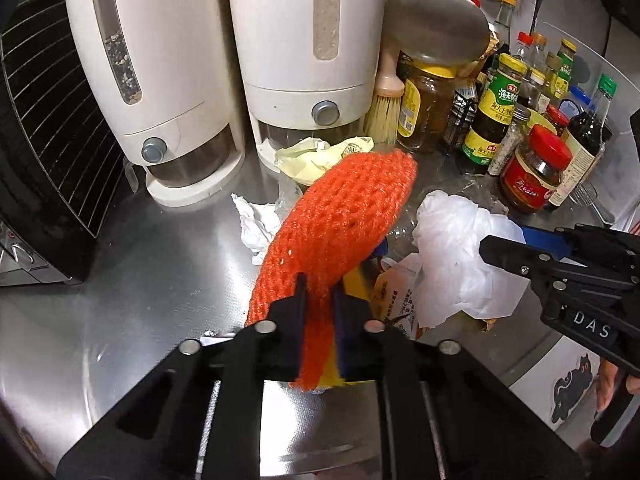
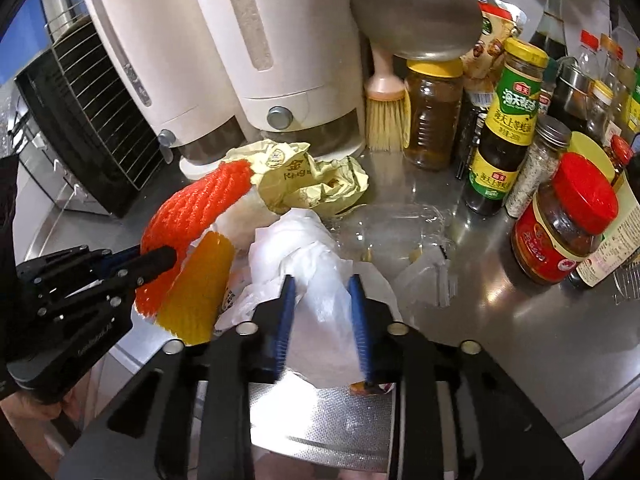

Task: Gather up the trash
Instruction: 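Grasp the orange foam net with the left tool while the right tool grasps the white plastic bag, then carry the orange net and white bag down over the floor bin with both tools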

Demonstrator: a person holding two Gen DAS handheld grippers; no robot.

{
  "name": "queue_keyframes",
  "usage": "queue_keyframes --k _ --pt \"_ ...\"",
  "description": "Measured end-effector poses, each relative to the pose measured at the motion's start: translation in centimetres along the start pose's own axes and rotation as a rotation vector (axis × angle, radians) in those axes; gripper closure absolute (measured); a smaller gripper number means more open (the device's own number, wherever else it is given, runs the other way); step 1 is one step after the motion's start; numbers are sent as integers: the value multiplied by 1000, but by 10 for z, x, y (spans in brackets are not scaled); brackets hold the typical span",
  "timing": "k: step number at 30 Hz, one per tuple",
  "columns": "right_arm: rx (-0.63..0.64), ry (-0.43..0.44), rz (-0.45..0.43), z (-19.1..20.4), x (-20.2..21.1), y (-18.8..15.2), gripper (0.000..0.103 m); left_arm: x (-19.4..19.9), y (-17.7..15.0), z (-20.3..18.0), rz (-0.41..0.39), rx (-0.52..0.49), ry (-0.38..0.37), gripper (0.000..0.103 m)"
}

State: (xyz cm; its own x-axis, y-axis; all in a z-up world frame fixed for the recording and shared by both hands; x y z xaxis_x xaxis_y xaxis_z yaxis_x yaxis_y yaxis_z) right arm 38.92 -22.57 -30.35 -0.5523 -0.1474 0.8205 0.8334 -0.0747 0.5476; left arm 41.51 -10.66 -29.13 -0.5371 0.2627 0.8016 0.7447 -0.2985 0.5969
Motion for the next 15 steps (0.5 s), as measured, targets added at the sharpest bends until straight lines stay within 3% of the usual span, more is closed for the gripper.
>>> queue_keyframes --k 6,15 --pt "-13 -6 -35 -2 9 5 89 13 9 8 -51 20 28 96" --pt "-23 -5 -115 1 54 17 95 72 20 7 -147 39 55 96"
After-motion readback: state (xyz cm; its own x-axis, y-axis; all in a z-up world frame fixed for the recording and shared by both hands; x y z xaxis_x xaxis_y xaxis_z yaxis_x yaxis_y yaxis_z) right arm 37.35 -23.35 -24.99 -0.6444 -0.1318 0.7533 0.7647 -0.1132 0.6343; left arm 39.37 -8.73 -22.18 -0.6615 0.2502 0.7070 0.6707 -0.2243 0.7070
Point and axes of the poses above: each gripper's, at about its wrist camera, not at the fingertips, and x roughly against the way its jaws point, z to its left, y to its top, the point moved 8 cm from there along -x, roughly the way its jaws point, and after that the axes turned 3 degrees about -y, right-handed, at the moved point
